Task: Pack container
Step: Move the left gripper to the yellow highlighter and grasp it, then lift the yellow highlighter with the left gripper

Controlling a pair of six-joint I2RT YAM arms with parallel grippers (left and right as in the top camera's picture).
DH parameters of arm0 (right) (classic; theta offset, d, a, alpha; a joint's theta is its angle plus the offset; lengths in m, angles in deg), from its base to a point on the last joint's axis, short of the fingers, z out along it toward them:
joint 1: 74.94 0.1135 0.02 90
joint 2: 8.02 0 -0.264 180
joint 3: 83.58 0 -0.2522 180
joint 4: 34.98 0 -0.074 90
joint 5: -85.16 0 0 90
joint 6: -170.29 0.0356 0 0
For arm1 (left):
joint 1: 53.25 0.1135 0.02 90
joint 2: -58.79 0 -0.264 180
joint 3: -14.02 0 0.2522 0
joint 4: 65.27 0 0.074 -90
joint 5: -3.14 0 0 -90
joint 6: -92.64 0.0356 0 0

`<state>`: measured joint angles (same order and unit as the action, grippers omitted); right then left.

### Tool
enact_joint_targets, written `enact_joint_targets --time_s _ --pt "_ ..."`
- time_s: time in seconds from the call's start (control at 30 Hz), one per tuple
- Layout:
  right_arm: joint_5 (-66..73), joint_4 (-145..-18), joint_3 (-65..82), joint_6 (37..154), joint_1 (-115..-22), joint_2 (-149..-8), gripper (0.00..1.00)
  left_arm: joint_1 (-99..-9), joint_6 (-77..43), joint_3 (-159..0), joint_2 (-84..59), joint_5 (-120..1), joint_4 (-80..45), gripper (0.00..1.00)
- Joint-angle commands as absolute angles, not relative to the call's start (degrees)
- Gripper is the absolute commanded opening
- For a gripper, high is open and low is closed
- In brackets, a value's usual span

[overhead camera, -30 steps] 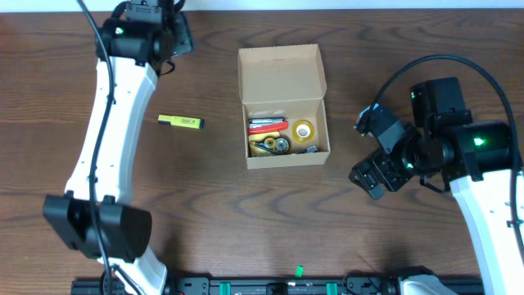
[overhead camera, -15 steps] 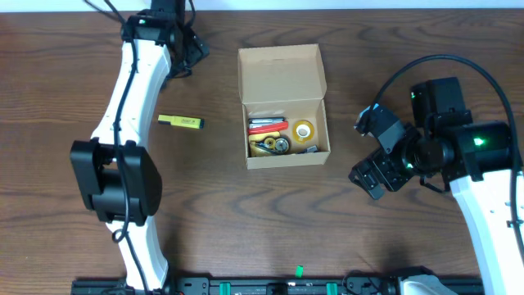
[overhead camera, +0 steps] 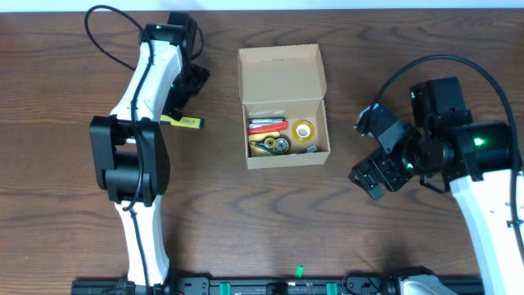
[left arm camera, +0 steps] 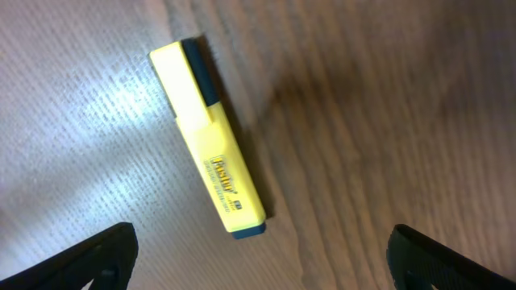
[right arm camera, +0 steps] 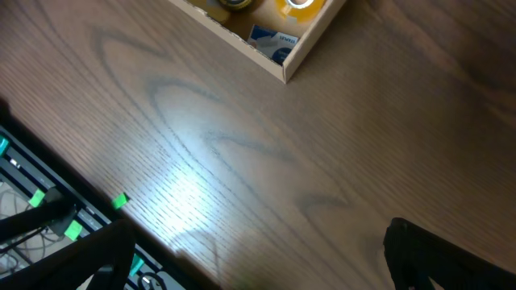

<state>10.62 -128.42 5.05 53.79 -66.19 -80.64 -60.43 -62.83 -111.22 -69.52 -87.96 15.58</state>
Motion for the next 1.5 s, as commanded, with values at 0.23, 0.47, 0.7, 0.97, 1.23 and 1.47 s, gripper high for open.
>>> enact_joint_targets --time_s 0.23,0.47,0.7,0.97,1.23,1.47 --pt "10.8 -128.4 4.8 53.2 -66.6 -80.2 0.99 -59.9 -64.6 -107.9 -70.9 -85.8 17.6 0.95" --pt "10.8 -128.4 4.8 53.2 -66.6 -80.2 0.99 -59.7 -63.1 -106.8 -70.9 -84.2 16.8 0.95" --pt "10.8 -128.4 4.8 53.2 -66.6 -80.2 0.99 -59.0 -64.5 -106.1 -70.6 -84.5 18.4 0.95" --pt "10.8 -128.4 4.8 53.2 -66.6 -80.2 0.99 -58.5 -64.9 -101.7 -70.6 -84.5 12.9 0.91" --pt "10.8 -128.4 4.8 53.2 -66.6 -80.2 0.99 -58.4 -64.7 -97.1 -70.6 -85.4 3.6 0.82" --pt "10.8 -128.4 4.8 53.2 -66.6 -80.2 0.99 -58.2 -65.9 -95.1 -70.6 -85.8 1.8 0.59"
